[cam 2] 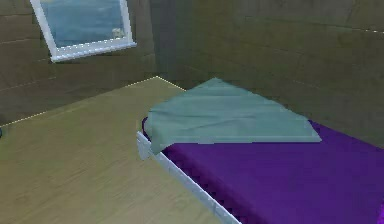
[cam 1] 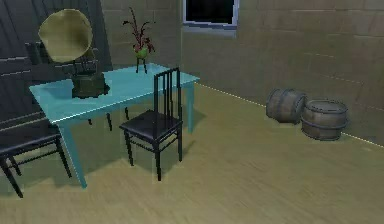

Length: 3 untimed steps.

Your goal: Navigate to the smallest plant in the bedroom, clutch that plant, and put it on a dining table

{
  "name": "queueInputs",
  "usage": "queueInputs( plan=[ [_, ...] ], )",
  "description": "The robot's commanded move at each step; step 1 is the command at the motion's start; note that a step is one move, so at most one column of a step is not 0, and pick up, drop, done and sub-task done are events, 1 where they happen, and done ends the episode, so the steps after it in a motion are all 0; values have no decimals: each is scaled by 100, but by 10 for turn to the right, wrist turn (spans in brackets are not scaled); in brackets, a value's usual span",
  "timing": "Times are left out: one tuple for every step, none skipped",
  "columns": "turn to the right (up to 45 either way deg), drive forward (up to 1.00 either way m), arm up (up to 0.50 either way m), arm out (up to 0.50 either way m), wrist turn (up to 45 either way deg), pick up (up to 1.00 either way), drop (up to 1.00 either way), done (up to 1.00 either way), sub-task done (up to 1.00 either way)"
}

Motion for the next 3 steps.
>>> queueInputs(
  plan=[
    [120,0,0,0,0,0,0,0,0],
    [0,100,0,0,0,0,0,0,0],
    [60,0,0,0,0,0,0,0,0]
  ],
)
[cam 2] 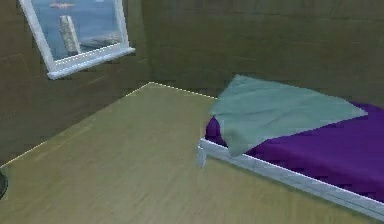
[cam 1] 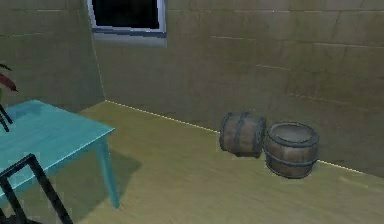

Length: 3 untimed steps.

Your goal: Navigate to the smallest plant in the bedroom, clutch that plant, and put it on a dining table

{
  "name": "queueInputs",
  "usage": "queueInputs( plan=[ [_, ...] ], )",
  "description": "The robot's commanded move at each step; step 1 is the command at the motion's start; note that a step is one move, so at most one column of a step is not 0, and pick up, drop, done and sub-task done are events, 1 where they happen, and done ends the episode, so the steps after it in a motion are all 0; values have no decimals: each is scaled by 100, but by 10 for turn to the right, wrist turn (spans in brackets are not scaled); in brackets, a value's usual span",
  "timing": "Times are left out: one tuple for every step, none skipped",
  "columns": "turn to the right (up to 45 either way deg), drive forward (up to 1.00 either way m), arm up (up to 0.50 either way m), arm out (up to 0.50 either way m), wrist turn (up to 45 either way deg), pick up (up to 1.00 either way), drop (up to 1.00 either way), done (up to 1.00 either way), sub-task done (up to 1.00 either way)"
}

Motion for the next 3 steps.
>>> queueInputs(
  plan=[
    [0,65,0,0,0,0,0,0,0],
    [-450,0,0,0,0,0,0,0,0],
    [-450,0,0,0,0,0,0,0,0]
  ],
)
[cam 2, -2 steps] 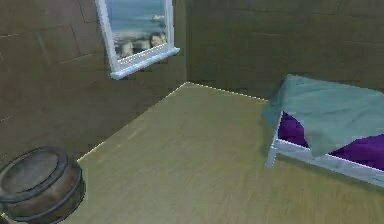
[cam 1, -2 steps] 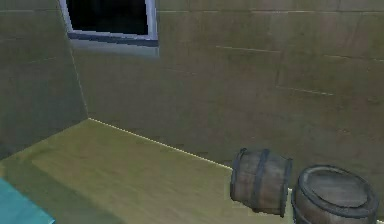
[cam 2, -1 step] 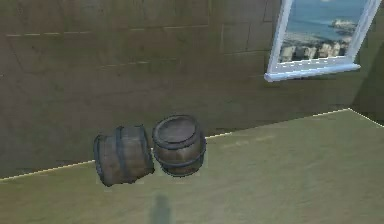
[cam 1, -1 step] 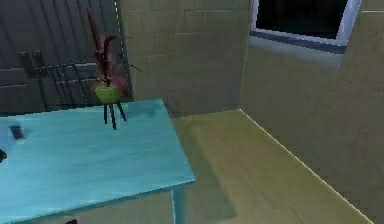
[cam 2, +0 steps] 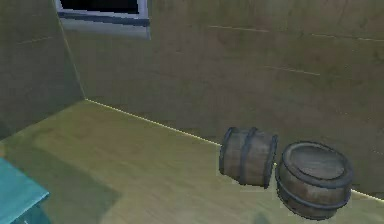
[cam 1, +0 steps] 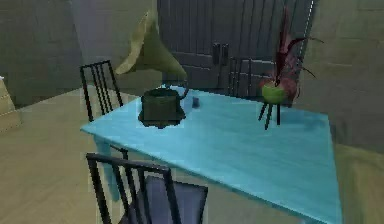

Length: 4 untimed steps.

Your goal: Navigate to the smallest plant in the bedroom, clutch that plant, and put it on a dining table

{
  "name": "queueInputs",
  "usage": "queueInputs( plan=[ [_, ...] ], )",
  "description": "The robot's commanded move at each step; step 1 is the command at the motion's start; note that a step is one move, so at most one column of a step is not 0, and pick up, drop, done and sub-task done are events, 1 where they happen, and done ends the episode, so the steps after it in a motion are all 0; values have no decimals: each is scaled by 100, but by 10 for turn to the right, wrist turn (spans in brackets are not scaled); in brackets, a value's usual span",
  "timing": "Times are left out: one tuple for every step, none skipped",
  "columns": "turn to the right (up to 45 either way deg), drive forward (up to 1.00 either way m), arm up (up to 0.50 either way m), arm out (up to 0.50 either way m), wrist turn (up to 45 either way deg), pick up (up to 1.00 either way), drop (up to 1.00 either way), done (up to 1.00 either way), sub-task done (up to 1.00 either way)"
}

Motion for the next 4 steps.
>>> queueInputs(
  plan=[
    [-450,0,0,0,0,0,0,0,0],
    [-420,0,0,0,0,0,0,0,0],
    [0,100,0,0,0,0,0,0,0],
    [450,0,0,0,0,0,0,0,0]
  ],
)
